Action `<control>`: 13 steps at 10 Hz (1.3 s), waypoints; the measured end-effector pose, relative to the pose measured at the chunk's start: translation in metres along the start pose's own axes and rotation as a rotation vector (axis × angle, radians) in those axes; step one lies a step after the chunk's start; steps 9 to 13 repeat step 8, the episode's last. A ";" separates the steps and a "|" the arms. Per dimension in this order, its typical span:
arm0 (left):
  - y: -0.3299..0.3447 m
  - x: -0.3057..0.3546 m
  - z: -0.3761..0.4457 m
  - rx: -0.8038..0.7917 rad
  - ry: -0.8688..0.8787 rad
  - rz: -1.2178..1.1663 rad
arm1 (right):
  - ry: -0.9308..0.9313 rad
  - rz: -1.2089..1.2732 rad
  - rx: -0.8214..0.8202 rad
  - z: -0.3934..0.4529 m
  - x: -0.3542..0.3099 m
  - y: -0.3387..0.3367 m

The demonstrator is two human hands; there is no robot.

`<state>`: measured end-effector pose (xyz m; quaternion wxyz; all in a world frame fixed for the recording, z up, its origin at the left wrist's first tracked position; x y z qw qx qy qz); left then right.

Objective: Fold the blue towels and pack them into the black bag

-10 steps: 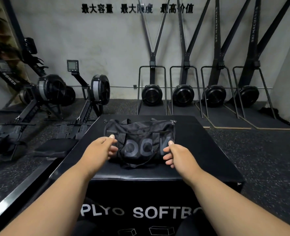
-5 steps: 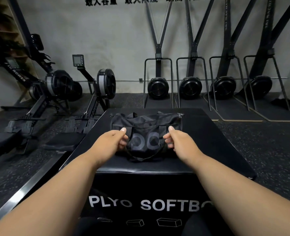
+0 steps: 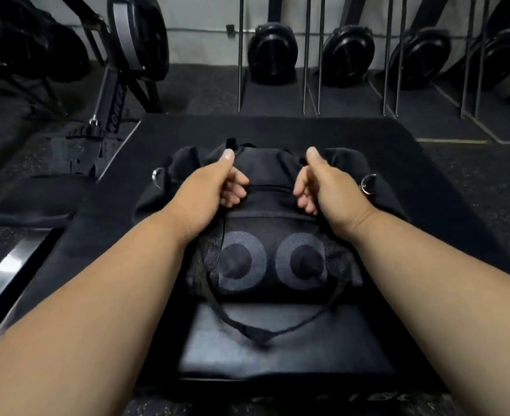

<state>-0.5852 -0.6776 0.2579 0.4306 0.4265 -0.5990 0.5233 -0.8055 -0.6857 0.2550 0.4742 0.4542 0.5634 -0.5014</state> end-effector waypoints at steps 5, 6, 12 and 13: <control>-0.011 -0.004 0.020 0.033 -0.551 -0.229 | 0.543 0.228 0.101 0.008 -0.010 -0.001; -0.017 0.028 0.020 0.017 -0.690 -0.266 | 0.662 0.156 0.081 0.004 -0.043 -0.005; -0.042 0.123 -0.009 -0.033 -0.624 -0.189 | 0.643 0.237 0.106 -0.017 -0.146 -0.028; -0.042 0.123 -0.009 -0.033 -0.624 -0.189 | 0.643 0.237 0.106 -0.017 -0.146 -0.028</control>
Point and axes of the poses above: each hand's wrist, its own z-axis towards the middle knuckle, its own y-axis out of the palm, x = y × z, the point moved 2 cm from there along z, towards the middle knuckle, and after that the axes turned 6 degrees about z, right-handed, at the moved point
